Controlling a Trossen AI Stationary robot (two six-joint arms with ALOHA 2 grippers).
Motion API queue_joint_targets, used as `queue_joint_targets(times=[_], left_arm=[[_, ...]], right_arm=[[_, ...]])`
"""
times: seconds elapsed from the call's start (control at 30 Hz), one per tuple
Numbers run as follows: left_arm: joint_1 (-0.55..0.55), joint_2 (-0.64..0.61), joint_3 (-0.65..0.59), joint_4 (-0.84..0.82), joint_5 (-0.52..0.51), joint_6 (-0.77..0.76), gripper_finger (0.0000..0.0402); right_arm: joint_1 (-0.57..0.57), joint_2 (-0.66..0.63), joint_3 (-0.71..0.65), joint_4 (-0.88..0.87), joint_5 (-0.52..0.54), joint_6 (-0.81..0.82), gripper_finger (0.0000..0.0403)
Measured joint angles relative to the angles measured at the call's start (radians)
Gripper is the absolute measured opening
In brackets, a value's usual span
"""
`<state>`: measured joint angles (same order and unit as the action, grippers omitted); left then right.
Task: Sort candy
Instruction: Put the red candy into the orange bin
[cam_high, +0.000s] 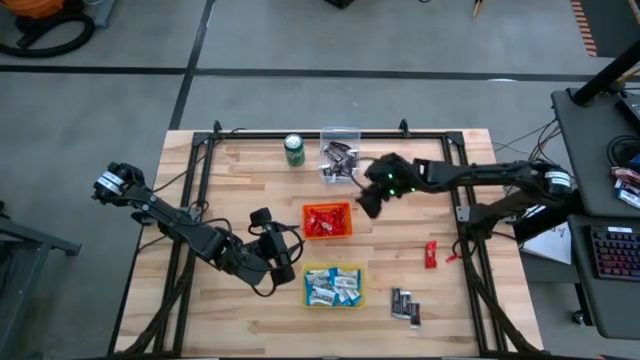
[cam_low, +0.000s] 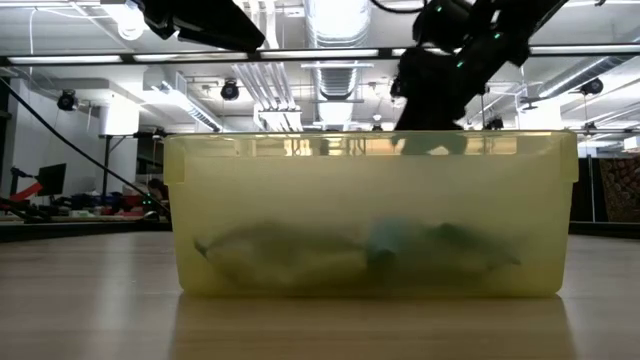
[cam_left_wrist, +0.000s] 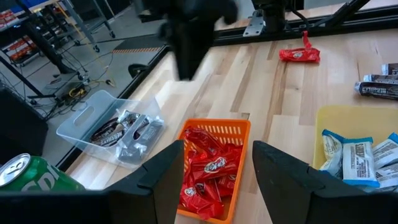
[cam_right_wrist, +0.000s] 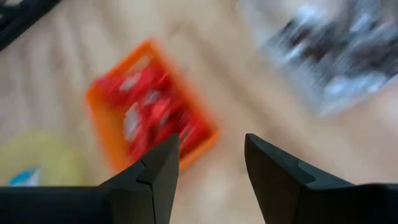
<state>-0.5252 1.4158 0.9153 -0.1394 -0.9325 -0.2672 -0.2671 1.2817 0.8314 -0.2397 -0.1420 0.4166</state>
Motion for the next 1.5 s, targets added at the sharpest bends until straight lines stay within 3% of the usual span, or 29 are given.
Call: queue_joint_targets(times=[0.17, 0.5, 0.77, 1.1, 1.5], left_arm=[[0.0, 0.0, -0.001, -0.001, 0.0, 0.0, 0.0174], [0.0, 0.0, -0.002, -0.003, 0.0, 0.004, 0.0174], [0.0, 0.0, -0.002, -0.005, 0.0, 0.004, 0.0174], [0.0, 0.0, -0.018, -0.007, 0.0, 0.004, 0.0174], [0.0, 0.0, -0.057, -0.003, 0.0, -0.033, 0.0174]], right_arm=[[0.114, -0.043, 0.0, -0.178, -0.076, 0.128, 0.0161], [0.334, -0.049, 0.0, -0.557, -0.067, 0.423, 0.0151], [0.484, -0.049, 0.0, -0.745, -0.03, 0.663, 0.0157], [0.672, -0.049, -0.022, -0.847, 0.014, 0.928, 0.0179], [0.71, -0.049, -0.124, -0.817, 0.041, 1.038, 0.0183]])
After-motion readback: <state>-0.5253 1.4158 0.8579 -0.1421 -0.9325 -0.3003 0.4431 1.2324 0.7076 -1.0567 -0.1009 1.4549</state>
